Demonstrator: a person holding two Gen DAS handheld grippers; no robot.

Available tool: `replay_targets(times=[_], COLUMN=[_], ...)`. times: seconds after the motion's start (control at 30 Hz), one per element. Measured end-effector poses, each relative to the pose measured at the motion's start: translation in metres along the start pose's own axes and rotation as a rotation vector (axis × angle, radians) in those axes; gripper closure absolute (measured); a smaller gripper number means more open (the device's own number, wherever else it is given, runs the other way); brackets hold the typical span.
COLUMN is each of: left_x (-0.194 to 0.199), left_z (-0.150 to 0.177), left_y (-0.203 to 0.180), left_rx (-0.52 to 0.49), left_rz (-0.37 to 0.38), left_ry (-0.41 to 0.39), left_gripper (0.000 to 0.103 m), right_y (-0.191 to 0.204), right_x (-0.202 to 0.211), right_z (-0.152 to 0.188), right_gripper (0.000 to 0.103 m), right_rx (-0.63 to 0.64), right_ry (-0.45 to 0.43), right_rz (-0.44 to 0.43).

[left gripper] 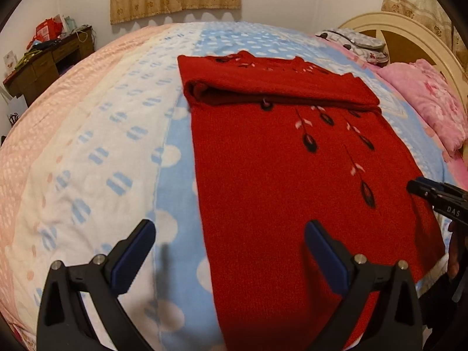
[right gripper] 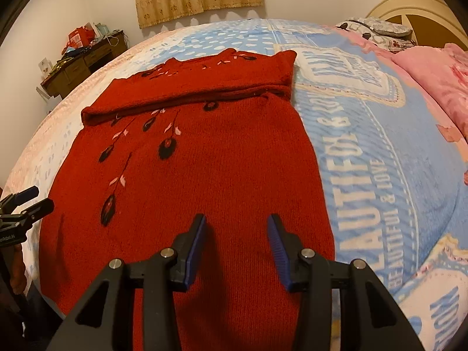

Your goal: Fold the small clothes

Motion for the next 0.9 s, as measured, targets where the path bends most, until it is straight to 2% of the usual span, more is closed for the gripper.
replay_targets(times=[0.1, 0.23, 0.33, 0.37, 0.4, 0.57, 0.77, 0.83, 0.9], left_x=[0.009, 0.020, 0.026, 0.027, 0.028, 0.031, 0.038, 0.040, 0.040], left_z=[0.009, 0.023, 0.037, 0.043, 0.047, 0.060, 0.076, 0.079, 0.083], left_y=[0.000, -0.005, -0.012, -0.014, -0.015, -0.012, -0.011, -0.010, -0.009], left_rx=[0.012, 0.016, 0.005, 0.007, 0.015, 0.069, 0.139, 0.156, 0.159], left_rz=[0.015, 0.053, 0.094, 0.106, 0.116, 0.153, 0.200, 0.211, 0.200], left_ry=[0.004, 0.025, 0.057, 0.075, 0.086, 0.130, 0.176, 0.176, 0.184], left_gripper=[0.001, 0.008, 0.021, 0.022, 0.022, 0.040, 0.044, 0.049, 0.051], right_y=[0.001, 0.001, 0.001, 0.001, 0.001, 0.003, 0.005, 0.006, 0.005], right_x=[0.008, 0.018, 0.029, 0.033, 0.035, 0.045, 0.058, 0.061, 0.065], right_z=[0.007, 0.018, 0.027, 0.030, 0.033, 0.051, 0.061, 0.064, 0.066], right_gripper=[0.058, 0.058, 0.058, 0.058, 0.058, 0.058, 0.058, 0.058, 0.058], right_rx=[0.005, 0.021, 0.029, 0.028, 0.027, 0.038, 0.029, 0.032, 0.036], right_ry=[0.005, 0.013, 0.006, 0.002, 0.001, 0.007, -0.014, -0.022, -0.029], right_rz=[0.004, 0.015, 0.017, 0.012, 0.010, 0.010, -0.009, -0.006, 0.001])
Point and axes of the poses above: each gripper's, at about its wrist camera, not at the fingertips, and x roughly against the way its jaws point, y to its left, z to its underside, the point moved 5 cm from there along -x, roughly the way its jaws point, and after that the axes turned 6 degrees about -y, right-handed, at the moved point
